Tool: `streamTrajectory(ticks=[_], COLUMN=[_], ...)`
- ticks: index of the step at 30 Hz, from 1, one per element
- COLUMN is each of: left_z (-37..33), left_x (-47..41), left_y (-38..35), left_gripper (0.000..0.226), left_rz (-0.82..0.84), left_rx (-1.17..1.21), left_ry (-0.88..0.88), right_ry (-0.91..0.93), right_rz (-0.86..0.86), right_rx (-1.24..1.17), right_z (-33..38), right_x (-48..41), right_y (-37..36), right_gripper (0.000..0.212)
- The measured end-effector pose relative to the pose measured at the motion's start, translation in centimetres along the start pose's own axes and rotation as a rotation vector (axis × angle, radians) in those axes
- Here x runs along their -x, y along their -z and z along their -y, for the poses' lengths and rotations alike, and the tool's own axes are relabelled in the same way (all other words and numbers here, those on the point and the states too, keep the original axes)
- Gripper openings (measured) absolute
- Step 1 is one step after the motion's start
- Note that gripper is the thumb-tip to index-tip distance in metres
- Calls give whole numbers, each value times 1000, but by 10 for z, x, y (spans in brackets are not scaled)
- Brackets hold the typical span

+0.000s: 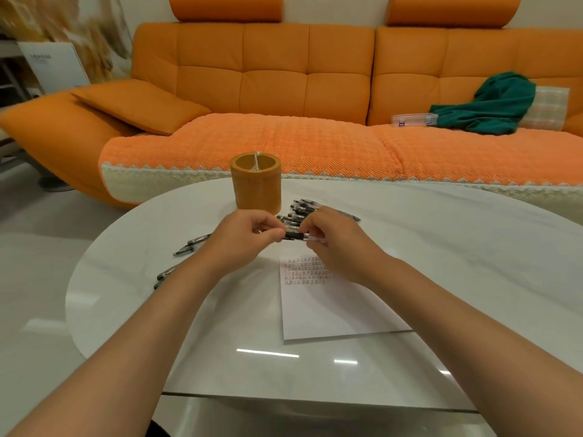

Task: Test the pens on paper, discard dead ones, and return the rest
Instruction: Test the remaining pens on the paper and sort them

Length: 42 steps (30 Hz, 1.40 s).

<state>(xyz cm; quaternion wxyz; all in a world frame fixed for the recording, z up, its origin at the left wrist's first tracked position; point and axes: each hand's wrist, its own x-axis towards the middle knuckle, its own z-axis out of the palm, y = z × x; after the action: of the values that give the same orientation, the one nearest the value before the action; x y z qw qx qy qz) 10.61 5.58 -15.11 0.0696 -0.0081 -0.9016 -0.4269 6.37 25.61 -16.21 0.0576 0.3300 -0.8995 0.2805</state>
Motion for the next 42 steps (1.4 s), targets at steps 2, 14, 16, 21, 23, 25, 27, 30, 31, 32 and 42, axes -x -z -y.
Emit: streamTrajectory(ticks=[2, 14, 16, 21, 23, 25, 27, 30, 31, 32, 42], left_z=[5, 47, 45, 41, 40, 38, 35, 29, 27, 24, -1], left_x=[2, 24, 25, 27, 26, 25, 24, 22, 22, 22, 24], left_y=[7, 39, 39, 34, 31, 28, 25, 25, 24, 23, -1], left_gripper=[10, 22, 25, 28, 33, 36, 34, 31, 30, 28, 15], left_rz=[-60, -75, -76, -81, -80, -68, -60, -86, -85, -79, -22], left_rx=[-125, -763, -785, -819, -804, -792, -825, -749, -683, -613, -284], left_ry=[-4, 63, 44, -6, -1, 3, -24, -93, -114, -135, -228], right_ry=[-24, -116, -128, -126, -133, -132, -127, -121, -111, -93, -63], right_rz=[-22, -23, -25, -75, -104, -101, -89, -85, -78, -63, 55], right_rx=[25, 333, 330, 346, 381, 407, 412, 299, 222, 143, 11], right_z=[1, -3, -2, 0, 1, 2, 4, 14, 20, 27, 31], right_x=[-6, -17, -18, -19, -20, -20, -18, -16, -16, -16, 5], right_y=[0, -15, -18, -23, -24, -25, -25, -24, -23, -22, -3], right_gripper=[19, 27, 25, 14, 14, 15, 21, 34, 38, 41, 26])
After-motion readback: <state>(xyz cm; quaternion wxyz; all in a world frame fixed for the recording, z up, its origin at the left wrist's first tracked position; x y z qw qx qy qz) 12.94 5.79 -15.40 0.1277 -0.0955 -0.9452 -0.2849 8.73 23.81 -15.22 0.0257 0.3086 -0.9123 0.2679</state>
